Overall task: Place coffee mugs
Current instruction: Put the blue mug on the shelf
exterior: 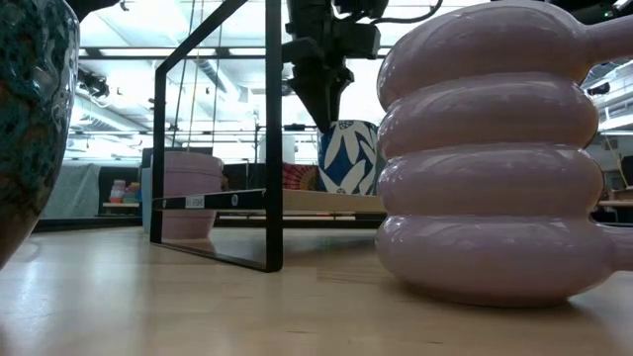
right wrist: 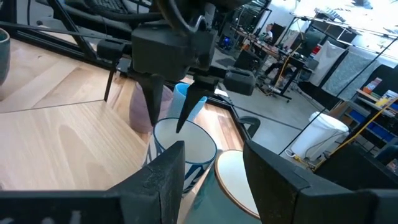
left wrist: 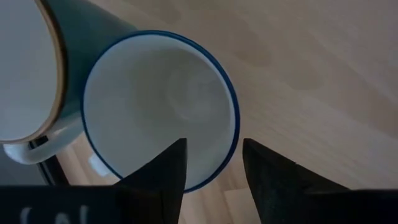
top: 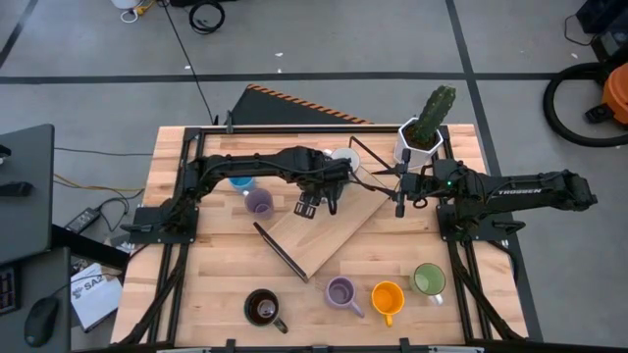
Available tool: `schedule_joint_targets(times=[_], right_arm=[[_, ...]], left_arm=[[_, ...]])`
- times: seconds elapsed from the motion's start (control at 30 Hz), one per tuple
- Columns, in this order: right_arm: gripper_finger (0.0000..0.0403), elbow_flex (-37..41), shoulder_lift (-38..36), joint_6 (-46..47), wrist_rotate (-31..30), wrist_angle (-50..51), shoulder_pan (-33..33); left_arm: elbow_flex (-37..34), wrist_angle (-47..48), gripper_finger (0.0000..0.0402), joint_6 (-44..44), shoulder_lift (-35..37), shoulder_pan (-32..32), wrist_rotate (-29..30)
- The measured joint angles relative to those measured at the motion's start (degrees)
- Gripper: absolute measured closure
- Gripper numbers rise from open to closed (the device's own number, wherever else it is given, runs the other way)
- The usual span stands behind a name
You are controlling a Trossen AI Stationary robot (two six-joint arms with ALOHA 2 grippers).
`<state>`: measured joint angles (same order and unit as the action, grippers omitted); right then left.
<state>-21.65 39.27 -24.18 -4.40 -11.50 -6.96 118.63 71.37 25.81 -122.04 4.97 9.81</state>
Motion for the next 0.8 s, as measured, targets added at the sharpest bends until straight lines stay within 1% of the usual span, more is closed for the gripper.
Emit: schedule_joint_targets(times=[0.17, 0.33, 0.47, 0.8], right_arm=[[0.0234, 0.0, 0.0, 0.0, 0.0, 0.0, 0.0], [0.0234, 0.0, 0.0, 0.0, 0.0, 0.0, 0.0], [0.0234, 0.0, 0.0, 0.0, 0.0, 0.0, 0.0], [0.0234, 0.0, 0.0, 0.0, 0.0, -0.2, 0.0]], left_arm=[[0.0, -0.5, 0.0268, -1.3, 0.0, -0.1, 0.0], [0.0, -0.5, 0.0289, -4.1, 0.0, -0.4, -2.2], [0.0, -1.1, 0.0295, -5.1, 0.0, -1.1, -2.6], [0.0, -1.6, 0.0299, -13.4, 0.0, -1.4, -2.6]])
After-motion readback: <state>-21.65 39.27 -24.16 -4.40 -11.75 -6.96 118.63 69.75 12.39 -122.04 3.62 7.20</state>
